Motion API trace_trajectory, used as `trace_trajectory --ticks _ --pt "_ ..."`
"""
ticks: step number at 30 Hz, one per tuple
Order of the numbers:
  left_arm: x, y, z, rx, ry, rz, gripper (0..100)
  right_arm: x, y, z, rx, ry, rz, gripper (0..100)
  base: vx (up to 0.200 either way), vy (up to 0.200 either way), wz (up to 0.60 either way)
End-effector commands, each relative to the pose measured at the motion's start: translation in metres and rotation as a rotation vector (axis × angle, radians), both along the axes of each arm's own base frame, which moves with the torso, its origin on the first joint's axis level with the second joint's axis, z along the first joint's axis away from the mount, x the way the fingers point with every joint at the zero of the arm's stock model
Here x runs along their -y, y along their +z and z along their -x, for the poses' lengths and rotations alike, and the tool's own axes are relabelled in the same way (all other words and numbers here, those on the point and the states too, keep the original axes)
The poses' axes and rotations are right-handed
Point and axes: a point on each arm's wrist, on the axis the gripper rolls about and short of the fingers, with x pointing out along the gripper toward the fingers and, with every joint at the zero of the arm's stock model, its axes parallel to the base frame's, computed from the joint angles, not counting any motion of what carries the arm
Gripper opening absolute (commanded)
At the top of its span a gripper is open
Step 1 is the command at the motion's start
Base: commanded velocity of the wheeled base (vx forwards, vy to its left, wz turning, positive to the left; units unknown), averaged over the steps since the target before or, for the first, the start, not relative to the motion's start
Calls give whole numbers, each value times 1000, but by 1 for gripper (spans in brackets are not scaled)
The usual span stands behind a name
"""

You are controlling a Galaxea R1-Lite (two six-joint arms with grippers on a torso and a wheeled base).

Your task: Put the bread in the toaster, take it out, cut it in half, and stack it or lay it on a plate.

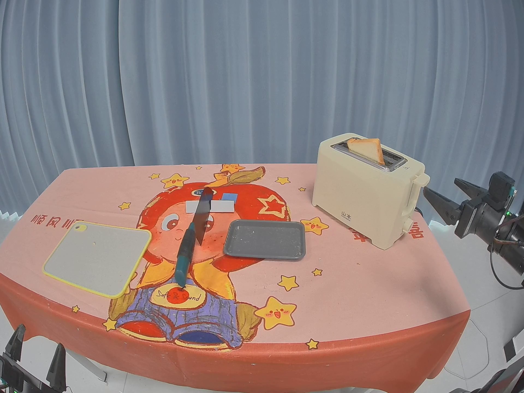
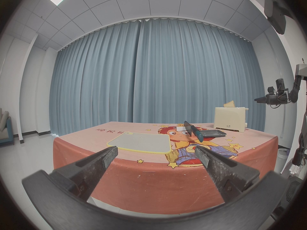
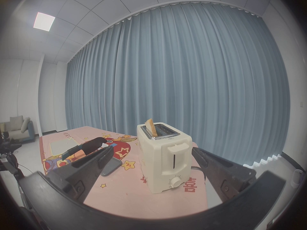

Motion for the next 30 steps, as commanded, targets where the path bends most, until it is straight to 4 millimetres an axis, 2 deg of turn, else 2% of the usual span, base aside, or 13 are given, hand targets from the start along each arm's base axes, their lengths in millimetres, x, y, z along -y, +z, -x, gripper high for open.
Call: trace_trajectory --ticks 1,9,20,27,30 --pt "0 -5 -1 -12 1 0 100 -1 8 -7 24 -2 -1 100 0 0 0" --pt "0 -5 -1 -12 1 0 100 3 26 -33 -18 -23 13 100 0 0 0" --pt "0 -5 -1 -12 1 0 100 3 38 -42 -69 -5 45 100 0 0 0" --pt "0 -5 -1 -12 1 0 100 -2 36 -63 -103 37 48 100 0 0 0" --pt "0 -5 -1 -12 1 0 100 -6 33 -83 -111 40 58 100 0 0 0"
